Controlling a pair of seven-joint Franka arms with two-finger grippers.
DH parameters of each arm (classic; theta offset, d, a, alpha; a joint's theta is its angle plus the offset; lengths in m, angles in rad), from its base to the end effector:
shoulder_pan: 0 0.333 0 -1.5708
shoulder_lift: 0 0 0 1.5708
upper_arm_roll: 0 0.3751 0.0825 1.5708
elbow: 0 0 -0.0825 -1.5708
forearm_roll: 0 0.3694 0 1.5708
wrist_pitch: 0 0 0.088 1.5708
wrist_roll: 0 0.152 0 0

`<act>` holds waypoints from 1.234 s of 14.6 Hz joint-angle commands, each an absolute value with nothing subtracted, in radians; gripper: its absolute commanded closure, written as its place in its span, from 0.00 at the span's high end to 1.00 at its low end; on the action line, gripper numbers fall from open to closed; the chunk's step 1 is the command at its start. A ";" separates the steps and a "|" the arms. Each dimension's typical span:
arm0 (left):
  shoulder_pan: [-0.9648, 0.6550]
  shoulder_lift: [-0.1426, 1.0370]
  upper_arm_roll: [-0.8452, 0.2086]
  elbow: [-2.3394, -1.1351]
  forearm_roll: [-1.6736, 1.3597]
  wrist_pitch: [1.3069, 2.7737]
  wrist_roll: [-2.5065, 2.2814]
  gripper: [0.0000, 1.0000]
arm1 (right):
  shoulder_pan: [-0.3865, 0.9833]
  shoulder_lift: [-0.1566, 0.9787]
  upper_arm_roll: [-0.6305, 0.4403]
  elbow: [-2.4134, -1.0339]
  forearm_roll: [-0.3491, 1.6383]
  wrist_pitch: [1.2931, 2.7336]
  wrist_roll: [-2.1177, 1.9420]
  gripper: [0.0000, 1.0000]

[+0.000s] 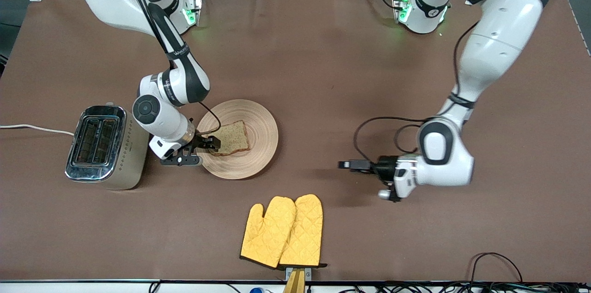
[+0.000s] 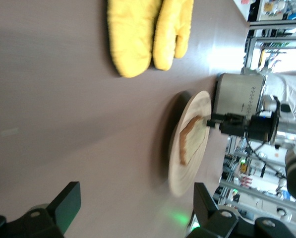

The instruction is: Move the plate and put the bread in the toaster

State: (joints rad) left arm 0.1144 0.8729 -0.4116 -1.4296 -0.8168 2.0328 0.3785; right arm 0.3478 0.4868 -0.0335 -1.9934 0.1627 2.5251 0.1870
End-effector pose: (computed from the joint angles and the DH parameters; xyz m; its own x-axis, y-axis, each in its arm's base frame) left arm 0.7151 -0.2210 0.2376 0.9835 -0.1421 -0.1117 0.0193 -0.5315 0.8469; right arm 0.6031 0.1998 0.2374 0.9997 -0.0002 0.0242 0.0020 -0.9959 -0.0901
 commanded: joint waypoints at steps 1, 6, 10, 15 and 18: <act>0.240 0.819 -0.425 -1.470 -0.688 1.926 0.394 1.00 | 0.356 0.483 -0.041 -1.997 0.176 2.527 0.199 0.77; 0.354 0.723 -0.423 -1.463 -0.452 1.873 0.397 1.00 | 0.353 0.468 -0.043 -1.985 0.175 2.419 0.212 0.77; 0.353 0.551 -0.419 -1.463 -0.185 1.809 0.332 1.00 | 0.362 0.456 -0.044 -1.982 0.166 2.396 0.218 0.77; 0.351 0.326 -0.422 -1.462 -0.028 1.639 0.203 1.00 | 0.370 0.448 -0.048 -1.957 0.149 2.312 0.254 0.77; 0.351 0.215 -0.419 -1.459 0.011 1.634 0.179 1.00 | 0.374 0.459 -0.046 -1.959 0.150 2.332 0.267 0.77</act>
State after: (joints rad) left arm 0.3527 0.2968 -0.4259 -1.4247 -0.0294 1.6358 0.1934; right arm 0.3622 0.4717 -0.0411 -1.9454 0.1595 2.3260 0.2350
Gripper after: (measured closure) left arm 0.000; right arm 0.225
